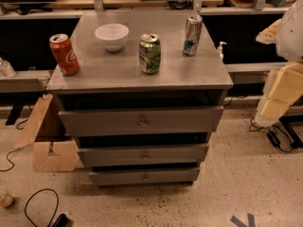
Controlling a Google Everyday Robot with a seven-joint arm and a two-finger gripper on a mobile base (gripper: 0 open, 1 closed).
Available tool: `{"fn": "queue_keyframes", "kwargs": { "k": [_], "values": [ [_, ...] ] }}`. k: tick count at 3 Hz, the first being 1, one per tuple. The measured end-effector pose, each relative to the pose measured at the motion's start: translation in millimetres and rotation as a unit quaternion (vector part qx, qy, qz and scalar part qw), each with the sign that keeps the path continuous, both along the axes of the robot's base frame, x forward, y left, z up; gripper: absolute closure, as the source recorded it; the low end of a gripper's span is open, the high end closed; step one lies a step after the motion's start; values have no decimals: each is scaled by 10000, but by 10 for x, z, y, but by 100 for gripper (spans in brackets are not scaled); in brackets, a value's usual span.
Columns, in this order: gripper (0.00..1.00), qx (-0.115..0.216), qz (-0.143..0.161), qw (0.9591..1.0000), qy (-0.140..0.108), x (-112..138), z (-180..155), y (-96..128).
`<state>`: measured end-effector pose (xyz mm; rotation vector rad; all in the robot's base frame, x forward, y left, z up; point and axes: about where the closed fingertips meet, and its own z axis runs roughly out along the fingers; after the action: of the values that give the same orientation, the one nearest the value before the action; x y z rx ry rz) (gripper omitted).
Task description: Open middle drawer
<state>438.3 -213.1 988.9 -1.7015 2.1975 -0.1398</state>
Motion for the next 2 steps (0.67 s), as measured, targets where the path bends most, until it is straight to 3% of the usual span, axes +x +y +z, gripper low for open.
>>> {"fn": "queue_keyframes", "kwargs": {
  "k": [1,2],
  "values": [
    [0,0,0,10000,0,0,0,0],
    [0,13,49,10000,70,62,-371,41]
  ]
}}
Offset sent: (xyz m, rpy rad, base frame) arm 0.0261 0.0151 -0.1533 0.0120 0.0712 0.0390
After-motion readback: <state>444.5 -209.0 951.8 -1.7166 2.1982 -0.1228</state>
